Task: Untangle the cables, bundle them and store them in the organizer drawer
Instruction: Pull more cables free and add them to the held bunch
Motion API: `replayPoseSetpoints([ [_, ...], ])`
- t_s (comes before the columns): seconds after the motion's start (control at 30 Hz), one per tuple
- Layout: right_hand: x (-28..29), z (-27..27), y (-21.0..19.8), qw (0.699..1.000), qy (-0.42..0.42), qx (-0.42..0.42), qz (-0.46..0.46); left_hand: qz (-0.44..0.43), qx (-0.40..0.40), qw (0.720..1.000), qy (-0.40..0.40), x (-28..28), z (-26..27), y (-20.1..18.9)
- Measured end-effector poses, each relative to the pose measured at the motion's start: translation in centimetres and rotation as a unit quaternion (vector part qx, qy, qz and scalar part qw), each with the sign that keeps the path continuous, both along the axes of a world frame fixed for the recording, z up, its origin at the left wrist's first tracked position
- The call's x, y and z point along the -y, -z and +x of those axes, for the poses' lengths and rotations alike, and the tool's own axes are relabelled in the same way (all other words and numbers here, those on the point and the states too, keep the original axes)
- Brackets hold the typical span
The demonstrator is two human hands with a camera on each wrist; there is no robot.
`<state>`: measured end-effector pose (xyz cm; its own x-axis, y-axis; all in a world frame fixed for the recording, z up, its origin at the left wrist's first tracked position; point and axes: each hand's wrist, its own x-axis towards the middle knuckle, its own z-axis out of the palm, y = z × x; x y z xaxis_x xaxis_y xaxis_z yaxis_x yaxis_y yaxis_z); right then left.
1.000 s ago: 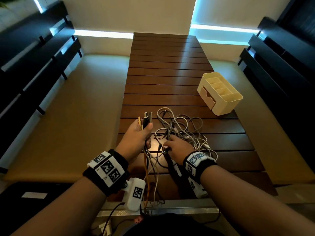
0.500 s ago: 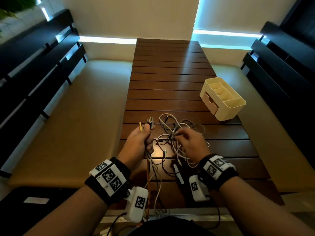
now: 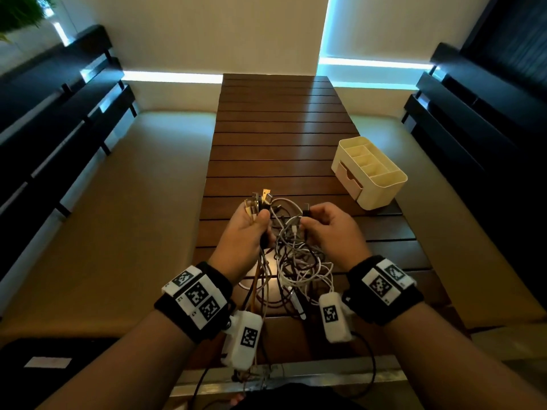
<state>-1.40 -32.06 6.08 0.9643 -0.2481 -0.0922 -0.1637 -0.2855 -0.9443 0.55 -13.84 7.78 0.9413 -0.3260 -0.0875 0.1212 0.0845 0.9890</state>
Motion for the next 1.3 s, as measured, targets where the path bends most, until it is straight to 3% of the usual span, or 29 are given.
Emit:
replayPoseSetpoints([
  [0.23,-0.6,-1.5,-1.6,0.995,-0.033,0.018,0.092,0.022,0.042,0.999,-0.001,0.7,-0.9,0.0],
  [0.47,-1.7,-2.7,-6.3,0.971,-0.042,0.169,0.163,0.012,0.054,0.998,0.002,1.0,-1.3,0.4],
  [0.67,-2.0,-2.6,-3.8,0.99,-0.042,0.066,0.117,-0.005,0.073,0.997,-0.016,1.6,-1.2,0.3],
  [0.87,-2.7,-2.3,-3.4,0.99,-0.033,0.059,0.124,0.04,0.096,0.994,-0.036,1.4,-0.6,0.9],
  [1.07,-3.3,-2.0,-2.7,0.994,-0.006,0.071,0.086,0.043,0.091,0.995,-0.028,1.6,-0.9,0.6],
  [1.3,-3.3,-1.8,-2.5,0.994,-0.035,0.072,0.076,0.024,0.09,0.995,-0.03,1.6,-1.1,0.3],
])
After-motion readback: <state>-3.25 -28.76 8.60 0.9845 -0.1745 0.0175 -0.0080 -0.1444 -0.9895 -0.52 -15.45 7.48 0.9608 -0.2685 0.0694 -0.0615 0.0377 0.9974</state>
